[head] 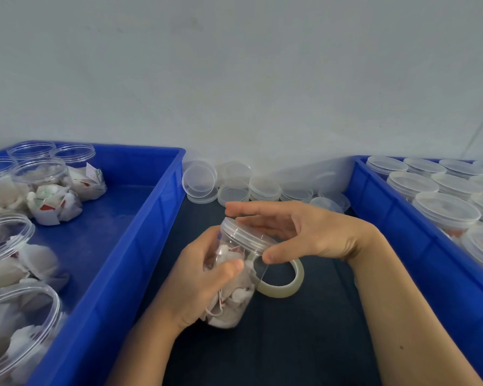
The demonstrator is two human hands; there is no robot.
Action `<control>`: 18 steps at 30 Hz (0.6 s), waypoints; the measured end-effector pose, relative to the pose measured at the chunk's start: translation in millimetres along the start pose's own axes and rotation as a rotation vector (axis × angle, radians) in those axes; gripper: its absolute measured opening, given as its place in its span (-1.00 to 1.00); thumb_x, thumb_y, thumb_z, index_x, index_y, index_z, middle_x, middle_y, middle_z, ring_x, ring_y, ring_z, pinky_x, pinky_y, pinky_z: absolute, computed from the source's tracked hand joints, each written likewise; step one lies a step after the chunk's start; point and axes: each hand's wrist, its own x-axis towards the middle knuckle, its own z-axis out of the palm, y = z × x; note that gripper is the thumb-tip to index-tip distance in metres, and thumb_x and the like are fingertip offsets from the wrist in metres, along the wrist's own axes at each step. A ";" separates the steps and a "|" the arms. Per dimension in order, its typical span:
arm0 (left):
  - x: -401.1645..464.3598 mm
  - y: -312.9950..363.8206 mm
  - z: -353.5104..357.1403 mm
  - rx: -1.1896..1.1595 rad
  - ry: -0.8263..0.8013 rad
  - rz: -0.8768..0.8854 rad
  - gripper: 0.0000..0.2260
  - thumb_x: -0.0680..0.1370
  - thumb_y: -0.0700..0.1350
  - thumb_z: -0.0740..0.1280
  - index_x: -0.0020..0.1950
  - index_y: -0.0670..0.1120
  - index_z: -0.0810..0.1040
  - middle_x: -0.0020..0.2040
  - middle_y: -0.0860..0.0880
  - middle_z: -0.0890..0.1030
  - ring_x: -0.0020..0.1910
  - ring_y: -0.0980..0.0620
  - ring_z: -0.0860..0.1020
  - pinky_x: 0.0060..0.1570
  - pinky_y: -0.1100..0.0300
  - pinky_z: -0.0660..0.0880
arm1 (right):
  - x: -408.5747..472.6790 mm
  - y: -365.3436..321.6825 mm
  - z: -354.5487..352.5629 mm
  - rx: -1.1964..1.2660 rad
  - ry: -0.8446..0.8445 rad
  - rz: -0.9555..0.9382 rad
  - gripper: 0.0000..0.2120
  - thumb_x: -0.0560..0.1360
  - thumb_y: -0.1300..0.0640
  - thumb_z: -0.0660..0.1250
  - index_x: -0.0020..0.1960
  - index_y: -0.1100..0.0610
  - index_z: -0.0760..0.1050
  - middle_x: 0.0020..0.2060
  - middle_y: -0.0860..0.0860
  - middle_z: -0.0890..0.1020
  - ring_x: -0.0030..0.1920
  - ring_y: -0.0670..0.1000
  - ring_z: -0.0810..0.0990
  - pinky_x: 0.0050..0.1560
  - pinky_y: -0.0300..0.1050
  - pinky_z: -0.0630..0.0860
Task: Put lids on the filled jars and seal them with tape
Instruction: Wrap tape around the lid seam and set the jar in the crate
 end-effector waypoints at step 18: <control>-1.6 11.4 17.2 0.343 0.177 0.002 -0.43 0.31 0.46 0.48 0.26 0.44 0.40 0.08 0.35 0.65 0.04 0.30 0.65 0.00 0.07 0.66 | -2.3 -12.0 -2.4 -0.219 0.152 0.208 -0.36 0.46 -0.22 0.53 0.51 -0.31 0.45 0.27 -0.24 0.65 0.31 -0.18 0.61 0.45 -0.02 0.47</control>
